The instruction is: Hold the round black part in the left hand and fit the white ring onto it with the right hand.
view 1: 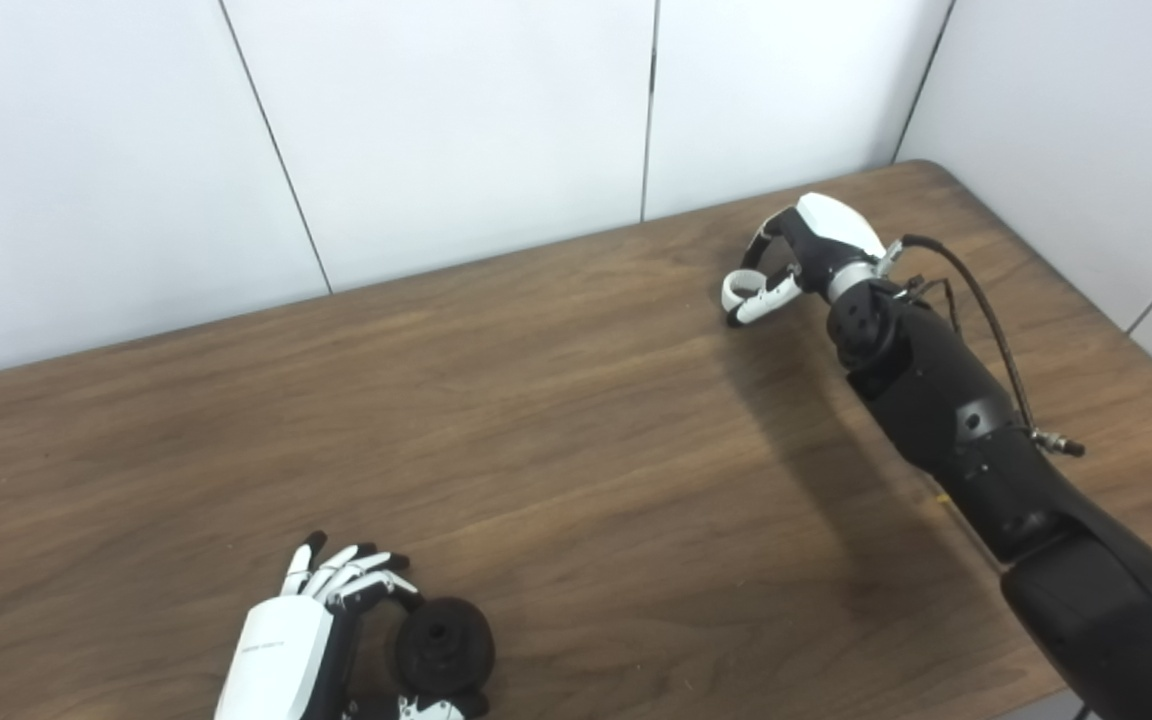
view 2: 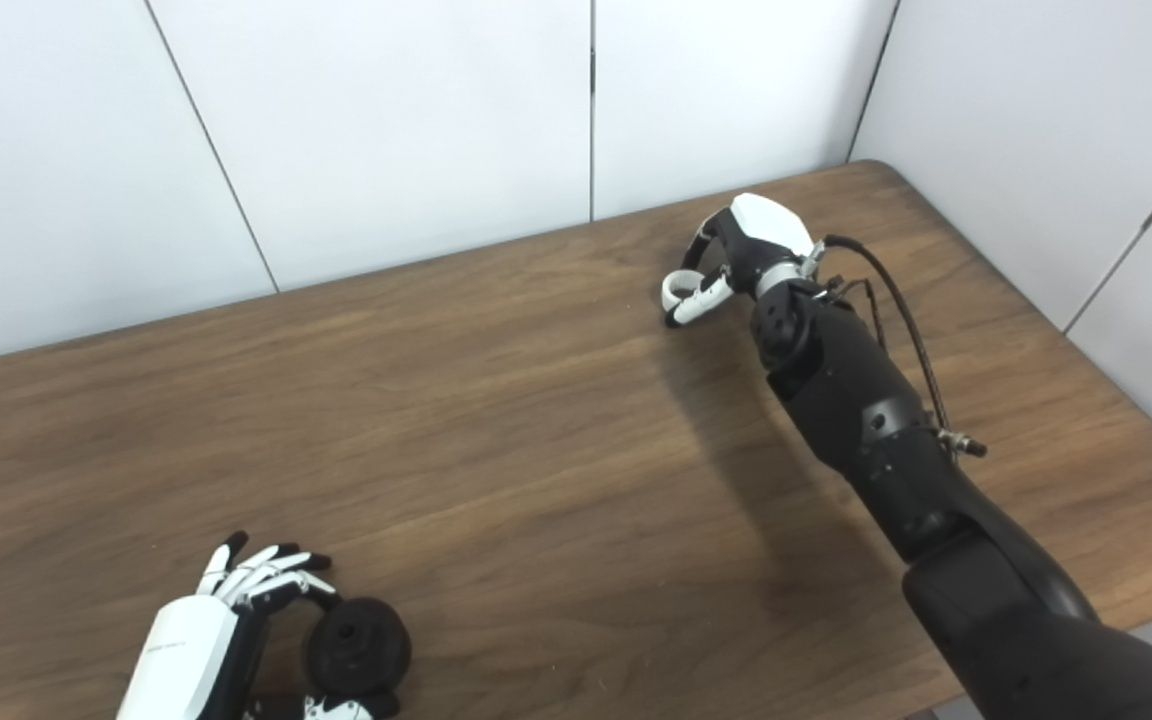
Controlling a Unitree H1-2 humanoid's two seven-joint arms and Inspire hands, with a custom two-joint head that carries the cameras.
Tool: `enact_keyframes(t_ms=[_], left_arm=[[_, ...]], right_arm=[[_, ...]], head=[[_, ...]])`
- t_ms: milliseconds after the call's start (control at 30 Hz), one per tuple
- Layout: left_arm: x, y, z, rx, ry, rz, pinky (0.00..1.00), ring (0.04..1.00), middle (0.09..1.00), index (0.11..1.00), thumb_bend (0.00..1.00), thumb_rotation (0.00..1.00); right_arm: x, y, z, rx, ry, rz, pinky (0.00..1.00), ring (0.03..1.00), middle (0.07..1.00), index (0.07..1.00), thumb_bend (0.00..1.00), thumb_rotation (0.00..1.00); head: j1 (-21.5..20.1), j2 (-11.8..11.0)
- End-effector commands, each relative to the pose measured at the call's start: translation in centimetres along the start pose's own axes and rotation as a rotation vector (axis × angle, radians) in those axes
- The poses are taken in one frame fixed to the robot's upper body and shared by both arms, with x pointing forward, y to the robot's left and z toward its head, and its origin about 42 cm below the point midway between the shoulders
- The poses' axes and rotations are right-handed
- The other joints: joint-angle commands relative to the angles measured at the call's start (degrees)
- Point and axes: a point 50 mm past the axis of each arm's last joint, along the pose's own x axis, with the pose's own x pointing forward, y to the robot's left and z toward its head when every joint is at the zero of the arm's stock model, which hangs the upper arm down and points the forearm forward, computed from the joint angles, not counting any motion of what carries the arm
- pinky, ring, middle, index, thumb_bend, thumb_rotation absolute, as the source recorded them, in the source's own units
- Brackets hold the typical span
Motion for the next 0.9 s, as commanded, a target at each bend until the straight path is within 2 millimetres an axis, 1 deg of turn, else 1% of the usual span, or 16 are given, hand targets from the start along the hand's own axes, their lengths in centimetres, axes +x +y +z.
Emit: enact_keyframes(t_ms=[0,167,267,400,533,700,833,867], left_arm=[[-0.2,0.1,-0.1,0.027,0.005,-0.012,1.00,0.859,0.766,0.485,0.52,0.06],[-0.2,0.0,0.3,0.028,0.005,-0.009,1.00,0.859,0.766,0.485,0.52,0.06],[-0.1,-0.1,0.6,0.021,0.002,-0.006,1.00,0.859,0.766,0.485,0.52,0.06],[0.0,-0.1,1.1,0.020,0.004,-0.007,1.00,0.858,0.766,0.485,0.52,0.06],[0.2,-0.4,1.7,0.026,0.006,-0.005,1.00,0.857,0.762,0.485,0.52,0.06],[0.5,-0.5,2.4,0.029,0.014,-0.006,1.00,0.859,0.762,0.485,0.52,0.06],[0.8,-0.6,3.1,0.033,0.021,-0.010,1.00,0.860,0.763,0.484,0.52,0.06],[0.8,-0.6,3.2,0.034,0.022,-0.012,1.00,0.862,0.764,0.484,0.52,0.06]], right_arm=[[0.3,-3.0,-0.1,-0.023,-0.030,-0.081,0.98,0.955,0.833,0.485,0.52,0.13],[-0.2,-3.3,-0.2,-0.031,-0.076,-0.078,0.98,0.950,0.830,0.485,0.52,0.13],[-1.2,-3.7,0.7,-0.045,-0.143,-0.061,0.97,0.955,0.834,0.486,0.52,0.13],[-2.8,-3.9,2.0,-0.096,-0.252,-0.045,0.94,0.952,0.828,0.486,0.52,0.13],[-4.9,-3.8,3.8,-0.117,-0.346,-0.022,0.93,0.950,0.826,0.486,0.52,0.13],[-7.8,-3.5,6.1,-0.133,-0.456,0.020,0.93,0.943,0.824,0.485,0.52,0.13],[-10.3,-3.0,7.7,-0.150,-0.525,0.076,0.96,0.936,0.824,0.484,0.52,0.13],[-10.6,-3.0,7.9,-0.152,-0.532,0.083,0.96,0.936,0.825,0.484,0.52,0.13]], head=[[-0.03,0.07],[1.54,0.79],[2.67,1.09],[4.66,1.75],[6.97,2.33],[8.51,2.81],[11.82,3.69],[11.82,3.69]])
